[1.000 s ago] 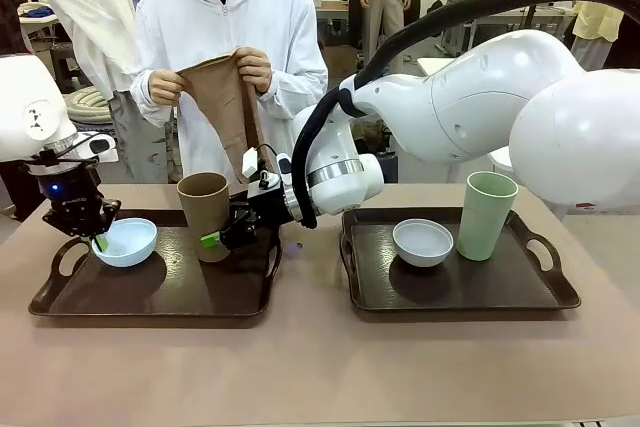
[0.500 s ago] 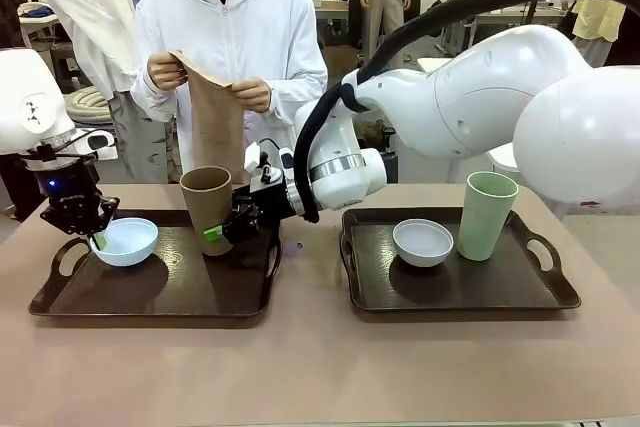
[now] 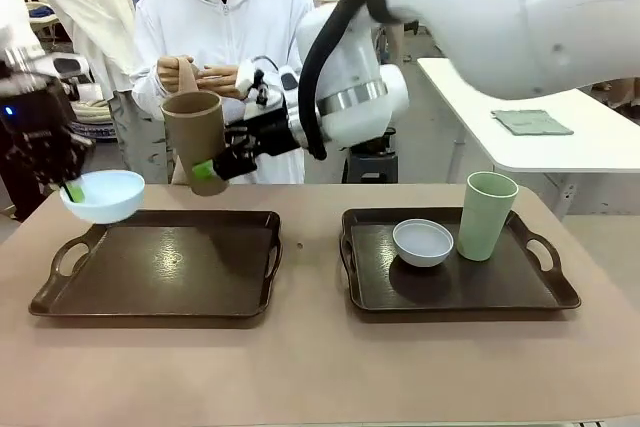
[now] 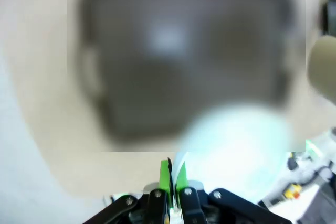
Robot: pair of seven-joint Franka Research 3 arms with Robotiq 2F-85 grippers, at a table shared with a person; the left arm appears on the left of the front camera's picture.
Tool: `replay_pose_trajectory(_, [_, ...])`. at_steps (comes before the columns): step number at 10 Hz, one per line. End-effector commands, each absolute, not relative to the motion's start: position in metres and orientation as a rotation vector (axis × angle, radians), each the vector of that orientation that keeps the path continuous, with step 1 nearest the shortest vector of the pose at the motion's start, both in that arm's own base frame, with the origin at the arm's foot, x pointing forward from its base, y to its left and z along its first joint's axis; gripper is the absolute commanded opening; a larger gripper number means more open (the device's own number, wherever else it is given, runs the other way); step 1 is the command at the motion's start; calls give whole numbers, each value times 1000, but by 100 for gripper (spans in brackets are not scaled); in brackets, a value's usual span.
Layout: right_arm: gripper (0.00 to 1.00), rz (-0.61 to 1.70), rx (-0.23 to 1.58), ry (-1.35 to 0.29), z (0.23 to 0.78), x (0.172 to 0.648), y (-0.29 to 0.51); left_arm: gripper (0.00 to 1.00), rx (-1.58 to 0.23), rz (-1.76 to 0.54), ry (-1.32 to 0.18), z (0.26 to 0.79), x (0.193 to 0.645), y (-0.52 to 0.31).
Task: Set up a tray with a mat and arrange the tableware.
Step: Pick up the Picnic Bowl and Reusable plastic cup from the Handle tray in front of the human's position and hold them in the air, then place the Picnic Bowl and Reusable plastic cup back onto the Handle tray in front of the human's position.
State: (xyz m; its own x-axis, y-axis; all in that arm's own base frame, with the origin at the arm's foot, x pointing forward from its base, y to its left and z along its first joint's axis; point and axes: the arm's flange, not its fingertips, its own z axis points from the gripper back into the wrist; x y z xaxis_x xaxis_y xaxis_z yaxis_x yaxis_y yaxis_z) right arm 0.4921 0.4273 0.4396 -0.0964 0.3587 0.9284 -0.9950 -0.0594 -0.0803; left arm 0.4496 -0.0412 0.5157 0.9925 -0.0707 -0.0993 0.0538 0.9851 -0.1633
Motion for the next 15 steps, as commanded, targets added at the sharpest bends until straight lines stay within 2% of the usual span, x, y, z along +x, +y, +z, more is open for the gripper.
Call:
replay_pose_trajectory(1, [22, 1426, 866, -887, 459, 474, 420, 0, -161, -64, 58, 555, 441, -57])
replay_pose_trajectory(4, [22, 1325, 828, -816, 470, 468, 414, 0, -154, -71, 43, 573, 431, -50])
replay_pose_trajectory(5, [22, 1387, 865, -888, 475, 470, 420, 0, -154, -82, 30, 581, 430, -57])
replay_pose_trajectory(15, [22, 1387, 865, -888, 475, 470, 420, 0, -154, -82, 30, 581, 430, -57])
